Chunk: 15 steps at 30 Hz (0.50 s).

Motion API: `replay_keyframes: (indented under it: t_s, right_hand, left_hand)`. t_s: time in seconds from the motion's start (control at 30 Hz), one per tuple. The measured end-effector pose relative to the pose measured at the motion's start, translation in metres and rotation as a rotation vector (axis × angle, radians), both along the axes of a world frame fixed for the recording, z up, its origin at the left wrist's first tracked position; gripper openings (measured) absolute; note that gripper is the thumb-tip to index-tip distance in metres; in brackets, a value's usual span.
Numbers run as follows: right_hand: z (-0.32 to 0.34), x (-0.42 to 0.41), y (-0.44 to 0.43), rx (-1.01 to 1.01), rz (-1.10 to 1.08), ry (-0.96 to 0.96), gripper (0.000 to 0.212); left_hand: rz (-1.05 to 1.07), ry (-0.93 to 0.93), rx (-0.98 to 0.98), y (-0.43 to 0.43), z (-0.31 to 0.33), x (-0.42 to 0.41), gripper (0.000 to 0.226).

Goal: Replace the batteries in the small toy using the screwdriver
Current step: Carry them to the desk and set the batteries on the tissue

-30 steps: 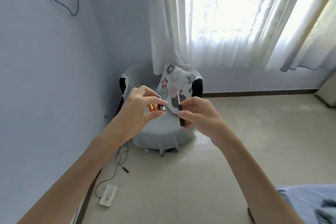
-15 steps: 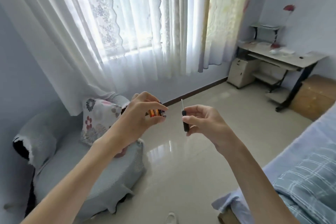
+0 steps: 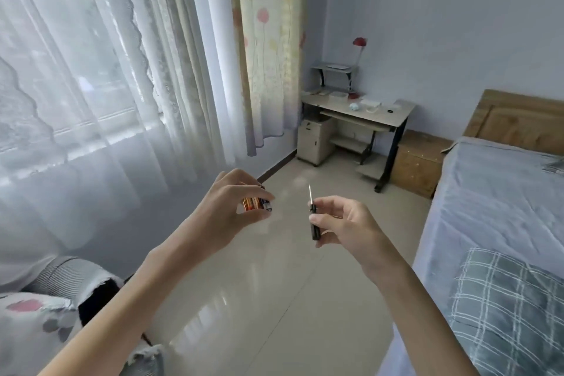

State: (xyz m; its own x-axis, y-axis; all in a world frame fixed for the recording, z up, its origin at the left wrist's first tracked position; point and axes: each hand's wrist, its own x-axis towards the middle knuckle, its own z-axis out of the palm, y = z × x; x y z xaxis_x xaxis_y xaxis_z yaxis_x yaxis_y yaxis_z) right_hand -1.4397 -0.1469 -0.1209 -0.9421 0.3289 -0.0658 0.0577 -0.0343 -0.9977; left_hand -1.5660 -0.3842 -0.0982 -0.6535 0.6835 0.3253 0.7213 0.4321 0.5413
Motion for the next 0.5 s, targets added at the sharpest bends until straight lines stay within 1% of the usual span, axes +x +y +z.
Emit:
replay_keyframes:
  t_s: [0.13,0.27,0.5]
  right_hand:
    - [-0.004,-0.045,0.036,-0.002,-0.090,-0.011,0.023]
    - [-0.011,-0.096,0.079,-0.015,-0.125,-0.002,0.022]
    - [-0.005,-0.200,0.166,-0.030,-0.193,0.054,0.022]
  left_hand:
    - [-0.061,-0.001,0.007,0.043,-0.004,-0.063,0.025]
    - [-0.116,-0.013,0.005,0.092,-0.009,-0.126,0.024]
    - [-0.163,0.071,-0.070,0.185,0.003,-0.245,0.024]
